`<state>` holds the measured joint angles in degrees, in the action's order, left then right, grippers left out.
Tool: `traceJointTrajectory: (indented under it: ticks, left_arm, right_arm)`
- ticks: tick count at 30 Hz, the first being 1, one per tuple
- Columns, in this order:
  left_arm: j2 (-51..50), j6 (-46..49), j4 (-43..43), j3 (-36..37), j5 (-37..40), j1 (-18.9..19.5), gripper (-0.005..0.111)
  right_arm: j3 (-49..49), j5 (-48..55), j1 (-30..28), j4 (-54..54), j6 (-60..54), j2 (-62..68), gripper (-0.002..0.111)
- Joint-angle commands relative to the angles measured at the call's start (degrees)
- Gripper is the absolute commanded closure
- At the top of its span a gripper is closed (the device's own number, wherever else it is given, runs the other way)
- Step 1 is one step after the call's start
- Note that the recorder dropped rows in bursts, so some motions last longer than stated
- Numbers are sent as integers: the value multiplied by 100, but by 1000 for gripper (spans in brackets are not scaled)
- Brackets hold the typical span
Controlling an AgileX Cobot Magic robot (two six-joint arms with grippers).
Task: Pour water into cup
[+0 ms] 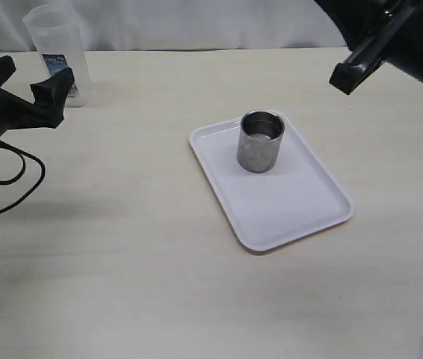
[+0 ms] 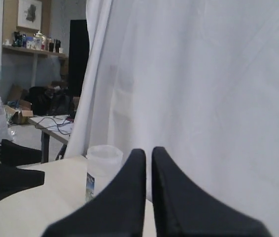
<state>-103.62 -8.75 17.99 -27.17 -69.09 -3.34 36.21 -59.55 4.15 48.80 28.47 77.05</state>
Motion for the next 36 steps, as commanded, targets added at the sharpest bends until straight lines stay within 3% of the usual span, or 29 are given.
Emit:
traceJointTrajectory:
  ticks: [1, 12, 20, 30, 36]
  left_arm:
    - [603, -156, 33, 85, 696, 4, 19]
    - [2549, -369, -2, 85, 3591, 4, 19]
    - [3795, -761, -15, 111, 4928, 4, 19]
    - [5234, -1400, 146, 964, 4651, -6, 19]
    - [6129, -1810, 82, 1171, 5161, -6, 19]
  right_arm:
    - [-255, -5, -31, -10, 221, -617, 104]
    - [-1102, -5, -31, -10, 630, -1744, 104]
    - [-1390, 236, -31, 8, 630, -2526, 104]
    - [-1390, 578, -31, 8, 630, -3057, 104]
    - [-1390, 573, -31, 8, 630, -3068, 104]
